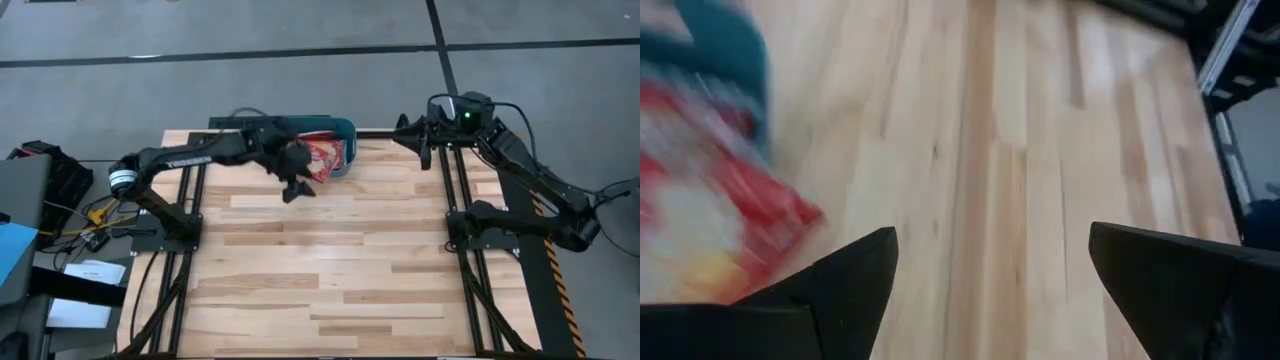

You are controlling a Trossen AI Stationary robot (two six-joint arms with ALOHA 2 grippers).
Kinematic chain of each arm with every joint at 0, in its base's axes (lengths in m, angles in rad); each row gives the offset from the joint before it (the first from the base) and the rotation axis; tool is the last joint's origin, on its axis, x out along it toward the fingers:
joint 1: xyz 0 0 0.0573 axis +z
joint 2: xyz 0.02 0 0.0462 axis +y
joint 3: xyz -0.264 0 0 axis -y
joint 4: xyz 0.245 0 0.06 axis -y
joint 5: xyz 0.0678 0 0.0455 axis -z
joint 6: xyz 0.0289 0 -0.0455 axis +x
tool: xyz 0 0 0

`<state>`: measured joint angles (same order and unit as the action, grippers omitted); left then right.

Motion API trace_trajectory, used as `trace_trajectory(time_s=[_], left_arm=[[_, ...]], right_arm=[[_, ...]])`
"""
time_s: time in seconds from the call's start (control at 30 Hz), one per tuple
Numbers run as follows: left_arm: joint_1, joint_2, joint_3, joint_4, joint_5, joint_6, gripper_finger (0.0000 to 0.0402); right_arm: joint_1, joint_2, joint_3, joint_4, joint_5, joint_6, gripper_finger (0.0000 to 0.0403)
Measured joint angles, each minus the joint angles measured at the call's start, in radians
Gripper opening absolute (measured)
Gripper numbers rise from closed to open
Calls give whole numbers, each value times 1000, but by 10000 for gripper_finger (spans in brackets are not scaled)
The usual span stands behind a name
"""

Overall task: Sort popcorn bags into baskets
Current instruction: Put the red popcorn bag into the blue bin

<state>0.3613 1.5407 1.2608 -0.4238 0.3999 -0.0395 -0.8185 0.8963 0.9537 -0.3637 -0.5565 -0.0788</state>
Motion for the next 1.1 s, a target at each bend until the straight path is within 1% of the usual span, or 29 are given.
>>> trace_trajectory(time_s=[0.1, 0.2, 0.27, 0.37, 0.47, 0.63, 0.7, 0.8, 0.93, 1.1], left_arm=[[14, 8, -112, 89, 11, -28, 318], [34, 23, -174, 86, 16, -33, 318], [36, 45, -182, 114, 35, -29, 318], [40, 76, -185, 110, 61, -14, 318], [49, 128, -187, 122, 60, -3, 318], [85, 180, -175, 204, 62, -16, 318], [98, 181, -169, 213, 71, -16, 318], [117, 180, -160, 295, 50, -12, 318], [141, 180, -160, 360, 47, -78, 318], [144, 180, -160, 389, 42, -121, 318]], right_arm=[[-6, 0, 0, 5, 6, 0, 156], [-10, -2, 0, 17, 6, 0, 152], [-10, 0, 0, 14, 8, 0, 149], [-6, 0, 0, 16, 7, 0, 144], [-7, 0, 0, 12, 8, 0, 140], [-7, -3, 0, 13, 8, 0, 136], [-7, -5, 0, 12, 7, 0, 138], [-7, -6, 0, 10, 7, 0, 142], [-7, -7, 0, 9, 7, 0, 147], [-7, -7, 0, 6, 7, 0, 152]])
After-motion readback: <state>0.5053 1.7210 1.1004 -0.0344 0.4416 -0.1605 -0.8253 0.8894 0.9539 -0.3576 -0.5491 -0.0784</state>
